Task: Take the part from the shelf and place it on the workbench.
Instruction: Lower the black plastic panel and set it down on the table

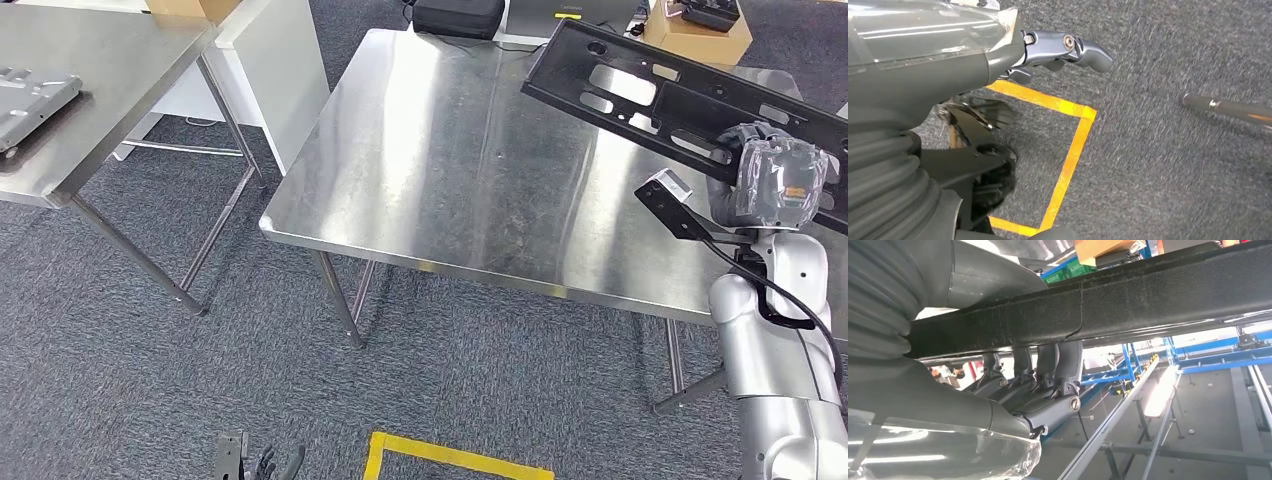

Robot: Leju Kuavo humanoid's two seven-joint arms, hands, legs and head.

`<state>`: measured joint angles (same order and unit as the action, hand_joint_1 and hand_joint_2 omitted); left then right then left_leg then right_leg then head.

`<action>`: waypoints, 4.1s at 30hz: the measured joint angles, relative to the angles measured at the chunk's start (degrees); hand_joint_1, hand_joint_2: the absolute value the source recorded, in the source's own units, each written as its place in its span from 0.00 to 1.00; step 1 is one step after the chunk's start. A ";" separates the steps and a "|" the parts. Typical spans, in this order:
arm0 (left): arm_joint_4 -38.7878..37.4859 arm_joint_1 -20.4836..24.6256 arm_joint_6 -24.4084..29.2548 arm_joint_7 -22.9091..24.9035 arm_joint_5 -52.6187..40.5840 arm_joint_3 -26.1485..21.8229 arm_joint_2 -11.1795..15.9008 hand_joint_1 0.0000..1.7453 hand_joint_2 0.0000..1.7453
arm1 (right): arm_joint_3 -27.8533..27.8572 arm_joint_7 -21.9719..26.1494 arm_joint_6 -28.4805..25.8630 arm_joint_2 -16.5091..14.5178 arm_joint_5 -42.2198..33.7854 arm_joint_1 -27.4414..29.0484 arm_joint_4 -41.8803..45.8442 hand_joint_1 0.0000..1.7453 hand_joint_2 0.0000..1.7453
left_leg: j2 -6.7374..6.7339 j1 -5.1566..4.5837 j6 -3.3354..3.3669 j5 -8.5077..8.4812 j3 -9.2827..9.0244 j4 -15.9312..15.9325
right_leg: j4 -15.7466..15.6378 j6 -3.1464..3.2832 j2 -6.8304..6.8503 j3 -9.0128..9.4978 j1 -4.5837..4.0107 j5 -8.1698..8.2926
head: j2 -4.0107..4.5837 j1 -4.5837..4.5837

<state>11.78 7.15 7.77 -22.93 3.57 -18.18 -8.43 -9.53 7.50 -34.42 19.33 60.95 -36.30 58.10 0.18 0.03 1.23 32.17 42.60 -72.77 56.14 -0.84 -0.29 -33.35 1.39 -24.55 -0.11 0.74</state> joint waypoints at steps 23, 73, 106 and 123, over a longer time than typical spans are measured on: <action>0.01 0.04 -0.02 0.00 -0.07 -0.04 0.01 0.00 1.00 | 0.03 0.26 -0.44 1.01 -1.03 0.59 -0.27 1.00 1.00 | 0.20 -0.89 1.49 -4.56 -11.39 15.69 | 0.14 -1.52 0.38 -2.15 0.06 1.64 | 0.00 -0.39; 0.02 0.22 0.07 2.70 -1.34 0.07 -0.25 0.00 1.00 | -1.57 -19.44 22.52 -6.91 8.72 -29.39 -37.42 1.00 1.00 | 0.29 -1.44 2.65 -9.90 -6.42 16.16 | -1.14 -2.01 0.26 2.87 -0.28 -1.75 | 0.00 0.02; 0.01 0.24 1.06 2.50 -0.68 0.07 -0.72 0.00 1.00 | -1.15 -21.03 23.69 -11.86 8.60 -22.89 -41.18 1.00 1.00 | 0.29 -1.44 2.66 -9.90 -6.40 16.16 | -1.14 -2.00 0.26 2.84 -0.27 -1.75 | 0.00 0.00; 0.01 0.56 0.59 2.03 -0.92 0.08 -0.86 0.00 1.00 | -0.49 -21.16 23.64 -11.86 8.71 -21.88 -41.40 0.00 0.00 | 0.29 -1.43 2.66 -9.90 -6.40 16.16 | -1.14 -2.01 0.26 2.84 -0.28 -1.75 | 0.00 0.01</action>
<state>11.79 7.71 8.36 -20.90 2.64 -18.11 -9.29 -10.02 -13.66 -10.78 7.48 69.66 -58.18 16.70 0.46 -1.41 3.88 22.27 36.19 -56.61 55.00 -2.84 -0.04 -30.51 1.11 -26.30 -0.11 0.74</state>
